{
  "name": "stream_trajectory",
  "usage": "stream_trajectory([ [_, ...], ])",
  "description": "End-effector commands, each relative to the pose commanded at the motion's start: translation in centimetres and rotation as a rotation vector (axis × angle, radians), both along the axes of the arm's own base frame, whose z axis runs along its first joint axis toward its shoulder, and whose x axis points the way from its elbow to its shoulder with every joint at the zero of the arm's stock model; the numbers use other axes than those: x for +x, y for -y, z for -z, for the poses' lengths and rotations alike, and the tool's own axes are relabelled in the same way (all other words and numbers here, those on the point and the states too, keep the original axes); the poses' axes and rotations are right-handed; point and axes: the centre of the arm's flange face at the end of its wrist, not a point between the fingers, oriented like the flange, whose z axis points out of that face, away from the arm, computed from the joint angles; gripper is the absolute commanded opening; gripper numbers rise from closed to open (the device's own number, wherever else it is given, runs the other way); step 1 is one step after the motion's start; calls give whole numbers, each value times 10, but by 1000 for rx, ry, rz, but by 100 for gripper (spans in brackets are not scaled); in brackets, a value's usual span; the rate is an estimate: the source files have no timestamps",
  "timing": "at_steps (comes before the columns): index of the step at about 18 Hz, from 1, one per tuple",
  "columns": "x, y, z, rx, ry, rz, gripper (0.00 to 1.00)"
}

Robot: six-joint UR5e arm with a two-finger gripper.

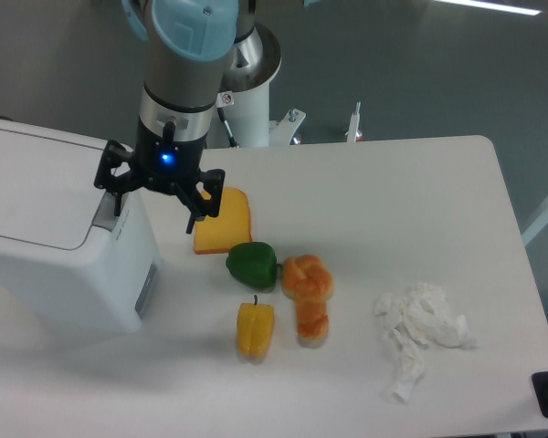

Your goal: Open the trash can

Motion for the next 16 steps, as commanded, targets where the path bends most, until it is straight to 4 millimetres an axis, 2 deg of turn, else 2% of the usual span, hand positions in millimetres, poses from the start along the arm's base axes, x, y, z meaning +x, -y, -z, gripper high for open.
stream_trajectory([
  [6,-3,0,-4,8,-5,-4,100],
  [10,-13,3,-13,29,-9,-21,100],
  [12,-27,6,-32,61,-31,-41,100],
  [14,-51,15,-44,94,-61,-58,100],
  [16,-62,13,-34,110,-124,22,100],
])
